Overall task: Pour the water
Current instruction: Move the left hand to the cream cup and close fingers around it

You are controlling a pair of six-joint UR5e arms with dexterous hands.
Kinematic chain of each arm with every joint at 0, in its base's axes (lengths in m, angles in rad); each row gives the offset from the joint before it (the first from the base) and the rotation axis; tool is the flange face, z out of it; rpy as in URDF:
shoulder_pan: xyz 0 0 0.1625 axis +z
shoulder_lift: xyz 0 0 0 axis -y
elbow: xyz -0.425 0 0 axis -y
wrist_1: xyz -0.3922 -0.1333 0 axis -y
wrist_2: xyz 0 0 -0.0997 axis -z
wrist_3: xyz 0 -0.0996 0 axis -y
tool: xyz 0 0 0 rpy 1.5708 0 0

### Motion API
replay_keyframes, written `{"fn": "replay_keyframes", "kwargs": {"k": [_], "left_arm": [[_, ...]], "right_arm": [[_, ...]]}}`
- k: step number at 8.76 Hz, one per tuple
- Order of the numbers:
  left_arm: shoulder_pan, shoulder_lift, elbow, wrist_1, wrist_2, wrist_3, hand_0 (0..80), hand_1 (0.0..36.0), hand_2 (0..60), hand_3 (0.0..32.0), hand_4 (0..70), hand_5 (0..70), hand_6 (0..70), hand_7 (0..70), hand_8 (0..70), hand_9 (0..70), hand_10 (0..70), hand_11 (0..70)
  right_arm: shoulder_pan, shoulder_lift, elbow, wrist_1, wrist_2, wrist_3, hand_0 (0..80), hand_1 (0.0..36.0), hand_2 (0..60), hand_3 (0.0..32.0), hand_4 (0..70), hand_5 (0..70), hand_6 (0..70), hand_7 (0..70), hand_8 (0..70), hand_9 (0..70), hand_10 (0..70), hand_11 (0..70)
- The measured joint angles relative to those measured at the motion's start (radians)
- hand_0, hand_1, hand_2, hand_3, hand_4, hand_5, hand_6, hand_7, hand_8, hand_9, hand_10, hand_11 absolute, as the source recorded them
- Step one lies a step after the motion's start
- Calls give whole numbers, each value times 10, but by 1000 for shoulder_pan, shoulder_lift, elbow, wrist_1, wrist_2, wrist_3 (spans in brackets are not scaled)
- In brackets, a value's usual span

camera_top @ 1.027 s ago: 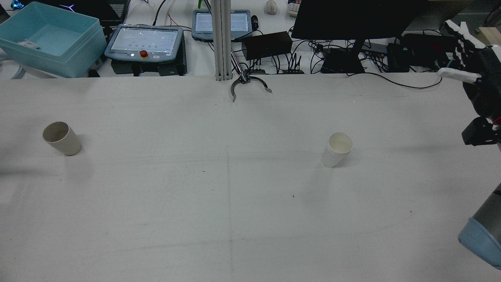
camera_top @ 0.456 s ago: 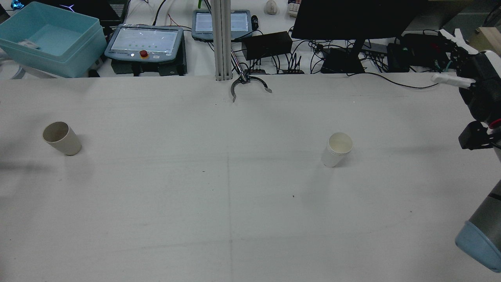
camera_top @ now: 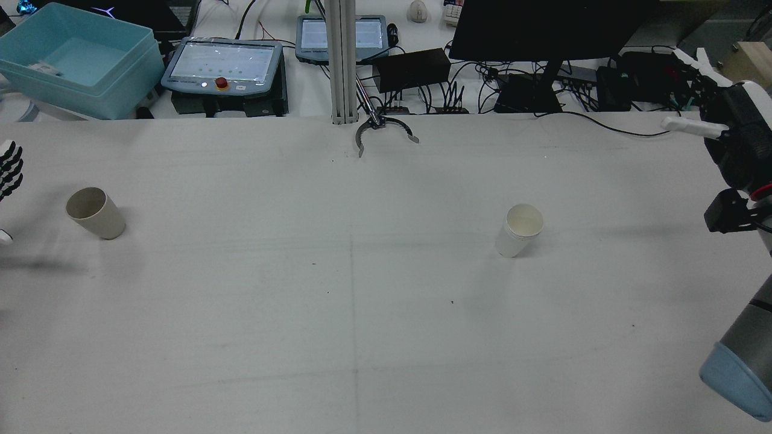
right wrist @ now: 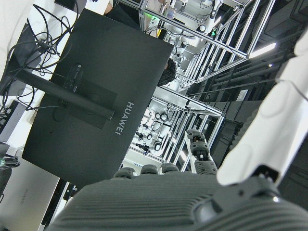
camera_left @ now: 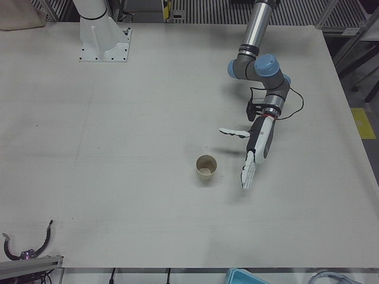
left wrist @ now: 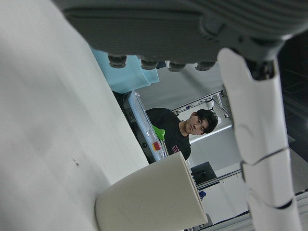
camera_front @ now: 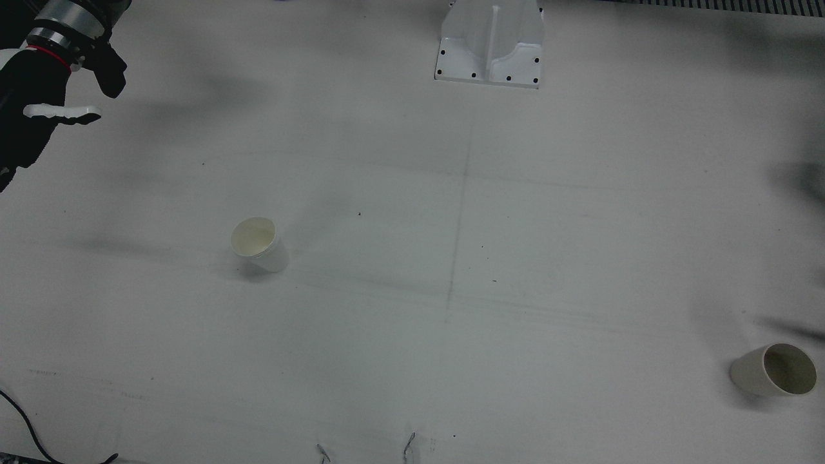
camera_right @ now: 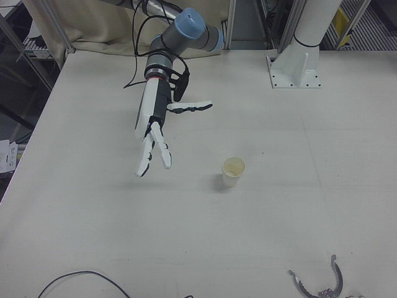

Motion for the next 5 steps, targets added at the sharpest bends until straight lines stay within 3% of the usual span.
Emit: {"fn": "replay_keyframes", "kwargs": {"k": [1, 3, 4, 5], "left_arm": [[11, -6, 7, -3, 0, 16, 594, 247, 0, 64, 0, 0, 0, 0, 7, 27, 11, 45], [23, -33, 34, -7, 0, 35, 550, 210, 0, 62, 3, 0, 0, 0, 5, 27, 8, 37], [30, -49, 52, -8, 1, 38, 519, 175, 0, 58, 13, 0, 0, 0, 3, 25, 7, 31], [37, -68, 70, -7, 3, 38, 528, 179, 0, 60, 14, 0, 0, 0, 3, 25, 7, 33]], "right_arm": [[-2, 1, 0, 0, 0, -2, 438, 73, 0, 0, 51, 26, 5, 6, 8, 7, 0, 0], [-8, 1, 0, 0, 0, -4, 438, 71, 0, 0, 55, 28, 7, 10, 10, 9, 0, 0], [-8, 1, 0, 0, 0, -3, 438, 73, 0, 0, 56, 29, 9, 12, 11, 10, 0, 0], [-8, 1, 0, 0, 0, -3, 438, 73, 0, 0, 57, 28, 9, 12, 11, 11, 0, 0]]}}
